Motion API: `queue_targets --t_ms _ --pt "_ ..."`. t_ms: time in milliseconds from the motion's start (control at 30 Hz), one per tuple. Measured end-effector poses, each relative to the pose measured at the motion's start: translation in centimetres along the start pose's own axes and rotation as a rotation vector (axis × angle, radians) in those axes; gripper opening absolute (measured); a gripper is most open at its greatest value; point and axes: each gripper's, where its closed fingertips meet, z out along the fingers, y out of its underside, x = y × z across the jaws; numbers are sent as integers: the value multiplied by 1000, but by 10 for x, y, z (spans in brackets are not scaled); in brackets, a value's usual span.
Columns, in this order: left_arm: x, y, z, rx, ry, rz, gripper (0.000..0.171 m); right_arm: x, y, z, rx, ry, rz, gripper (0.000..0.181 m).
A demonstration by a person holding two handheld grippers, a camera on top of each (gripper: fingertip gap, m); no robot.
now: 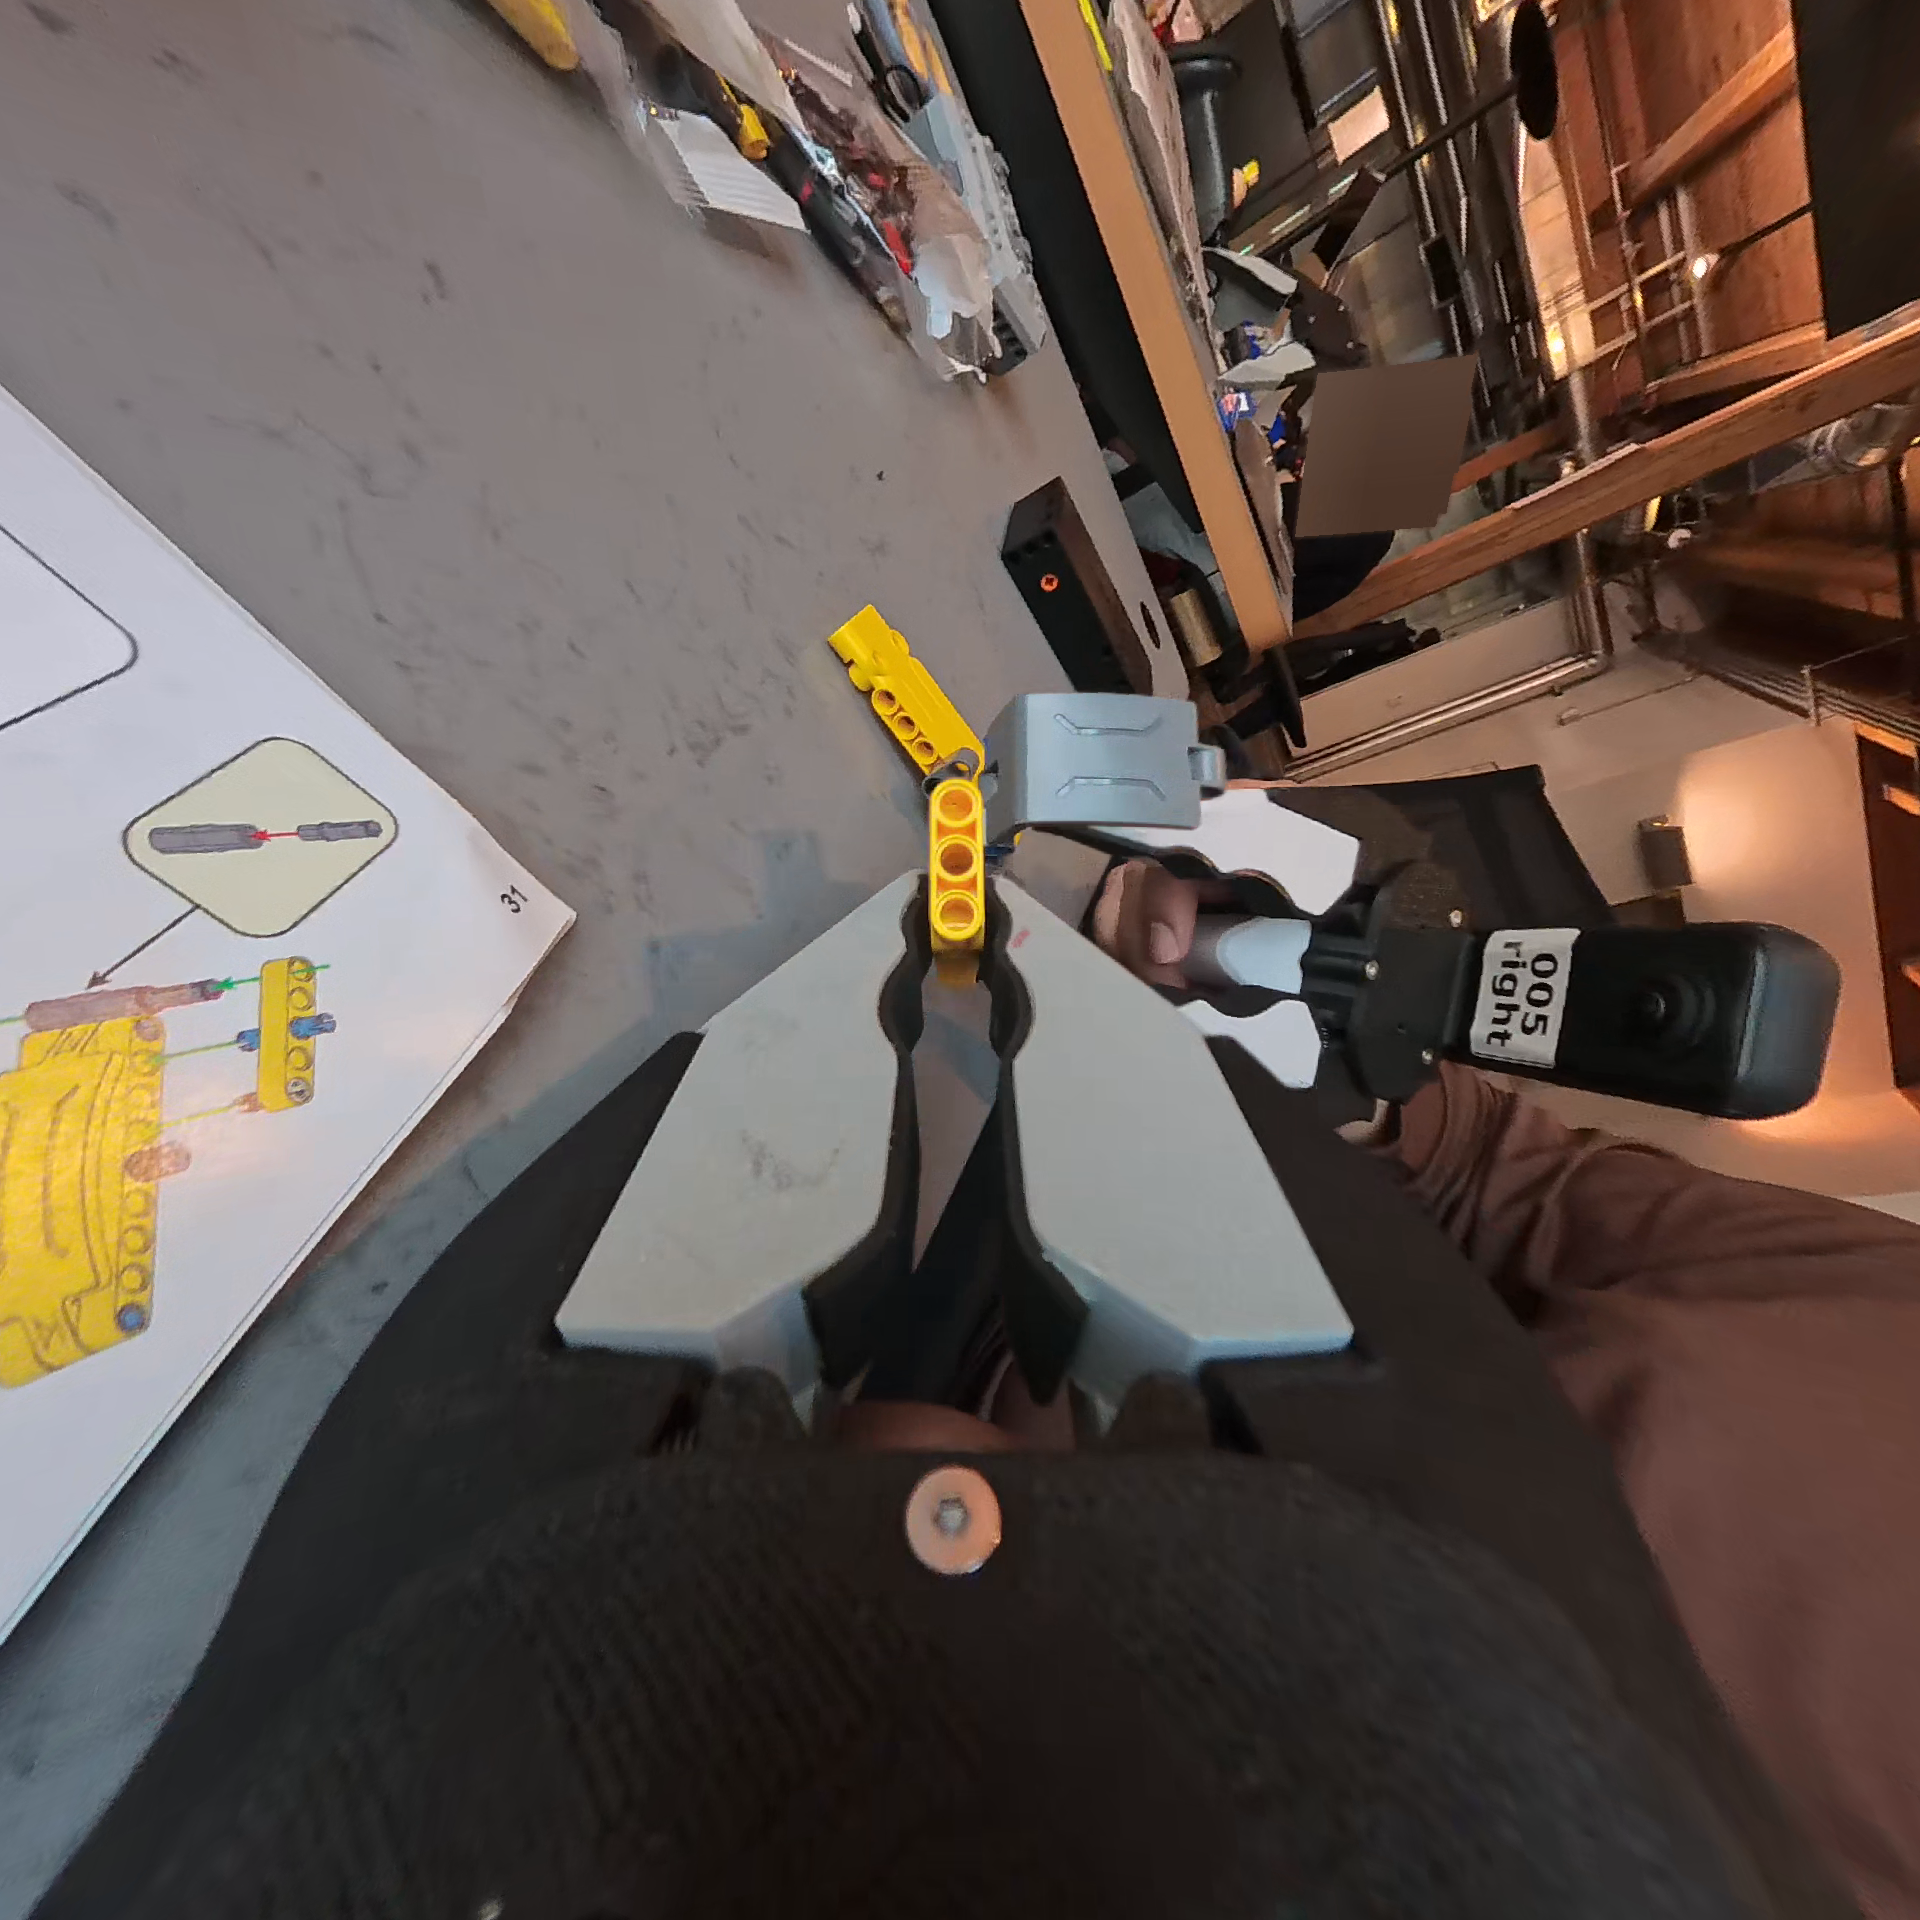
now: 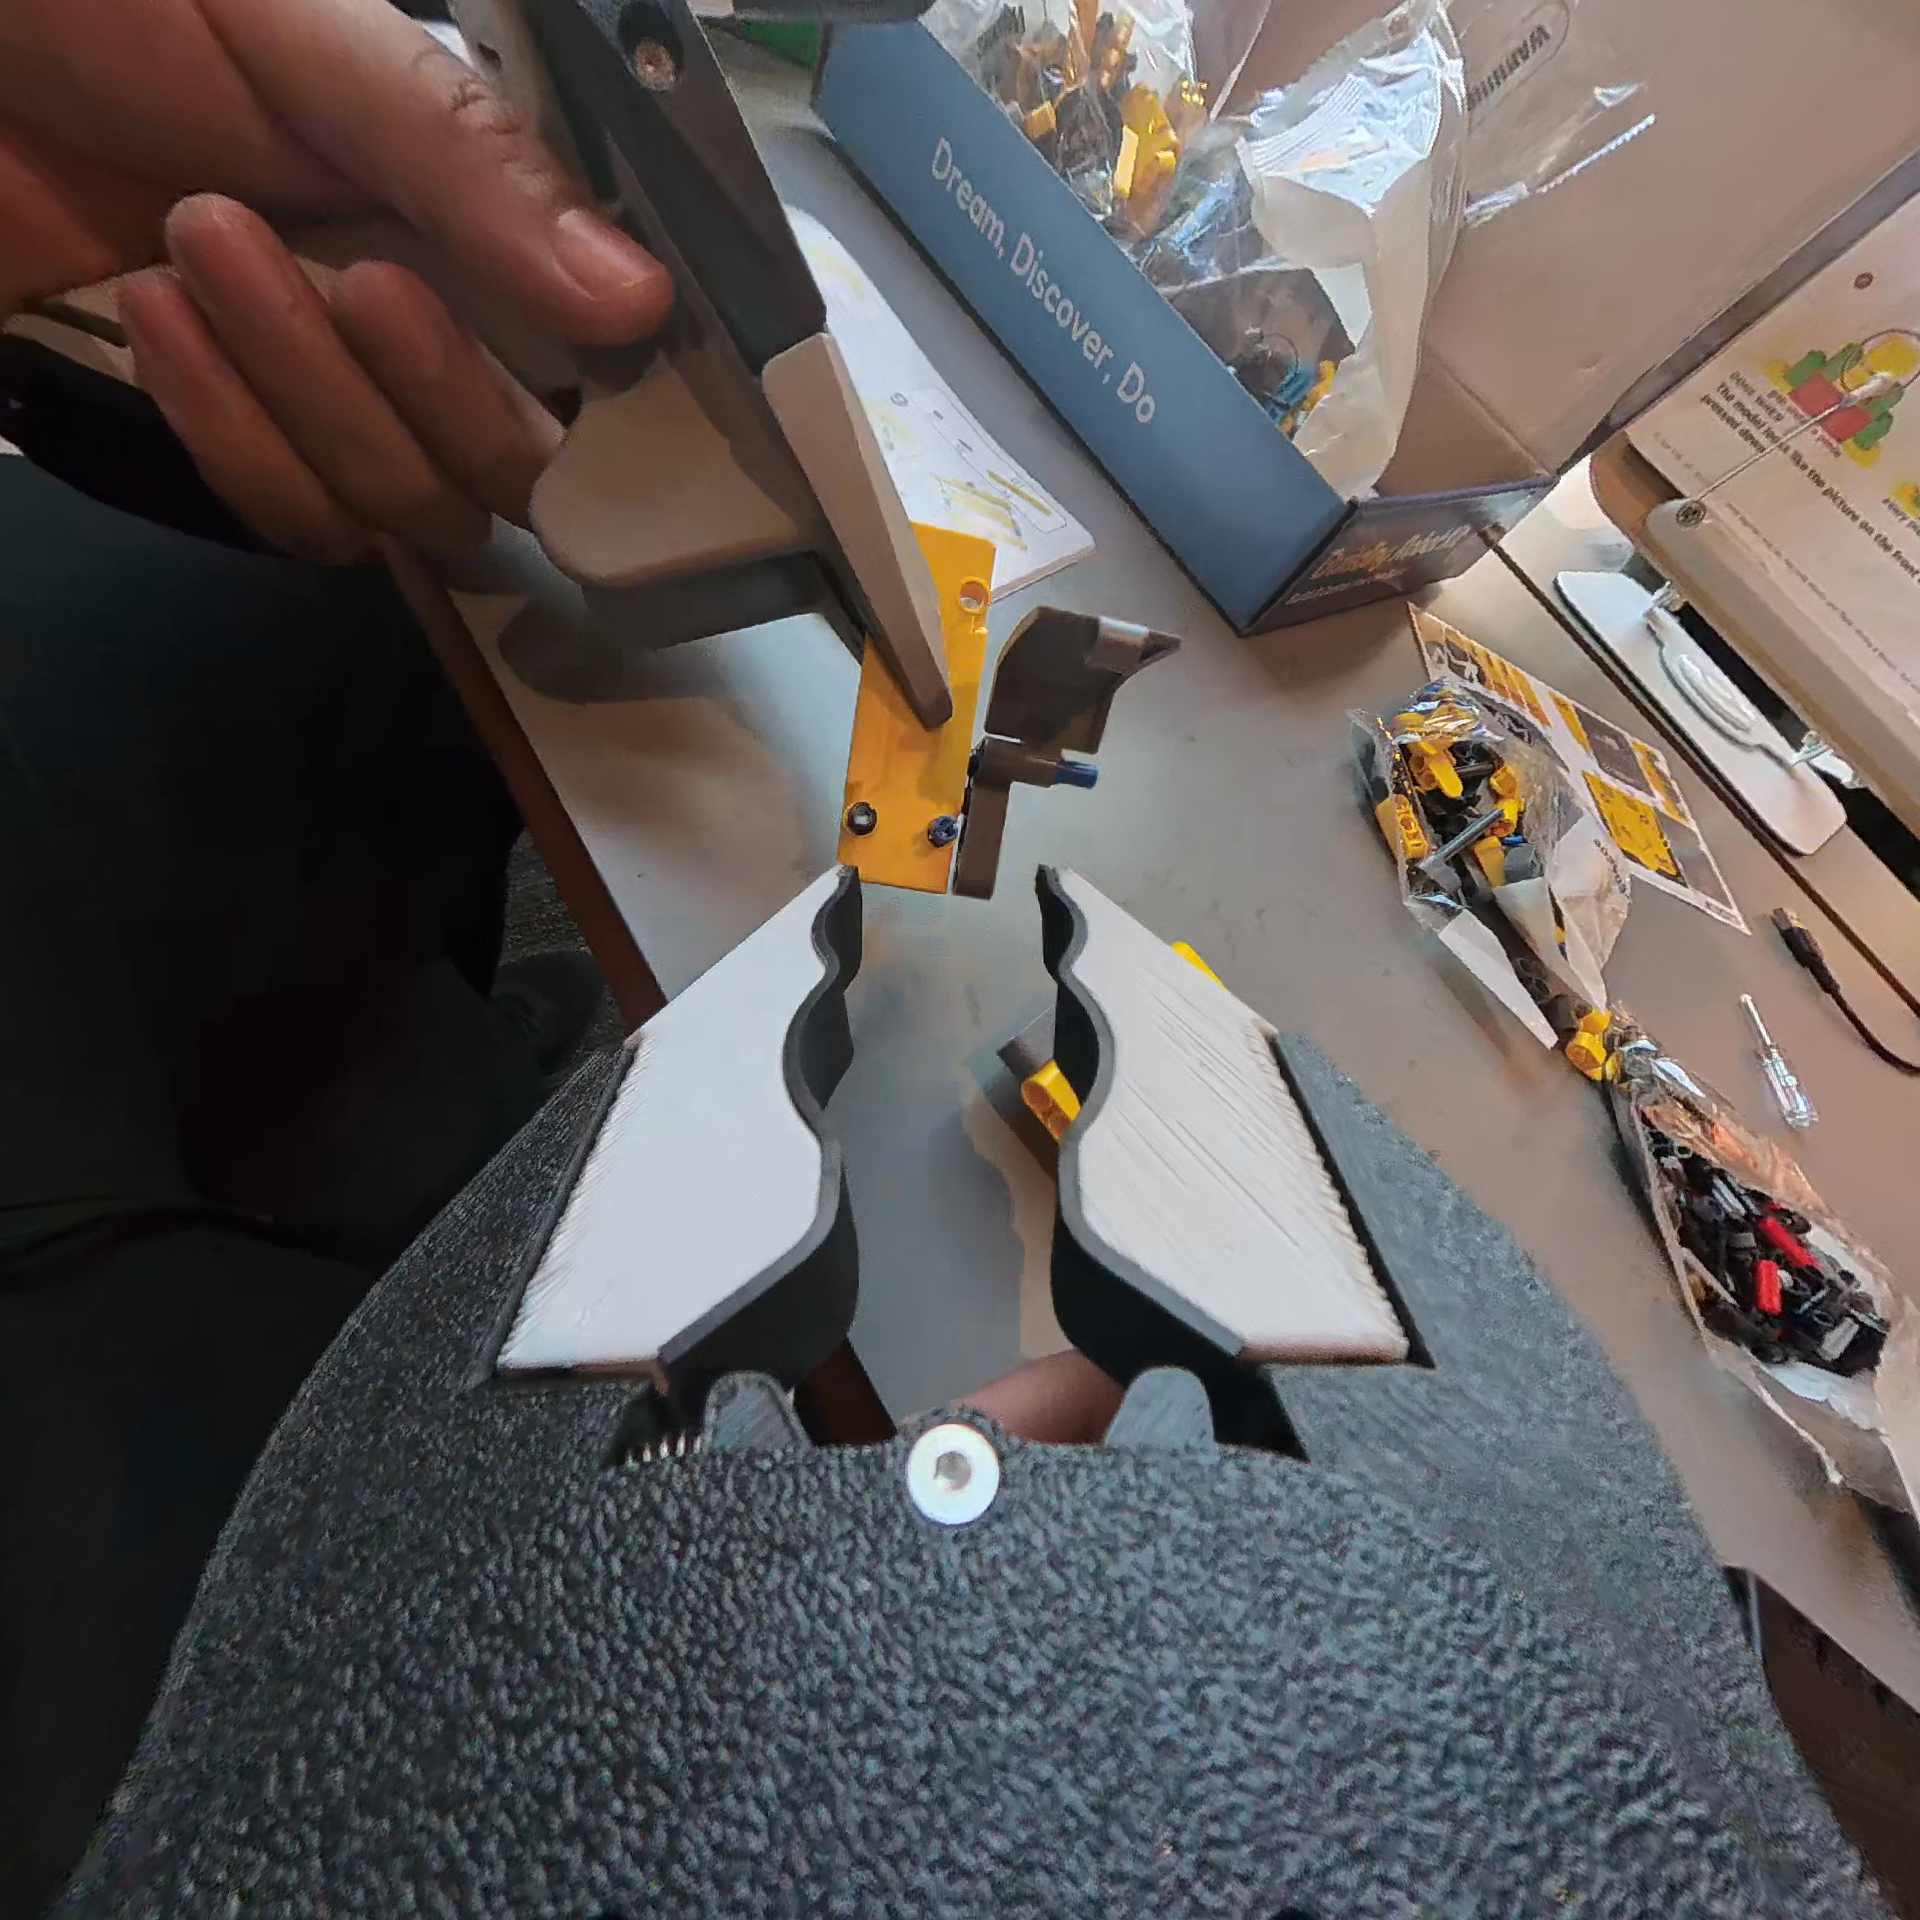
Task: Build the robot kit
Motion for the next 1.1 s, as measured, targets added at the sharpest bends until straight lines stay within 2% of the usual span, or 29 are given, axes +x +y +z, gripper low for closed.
queue_targets --t_ms 133,267,567,633,733,867,1000,1100 --pt "2 4 2 -26 12 3 4 -7 4 2 -16 -41 24 36" --pt "9 9 5 -52 51 -6 4 -16 9 6 -46 -63 -4 45" --pt "10 9 7 -43 42 24 5 -4 3 4 -38 24 -14 33" --pt "6 7 6 -31 9 40 9 2 5 4 -53 56 -5 33" --pt "3 6 4 -33 -22 58 26 6 9 4 -77 68 39 33" --pt "6 12 11 -50 -8 38 23 3 10 5 -85 51 72 33" --pt "-4 17 13 -80 -112 131 14 -2 17 6 -135 44 69 32" --pt "-15 8 3 -79 -243 272 22 -6 17 5 -145 42 77 33"
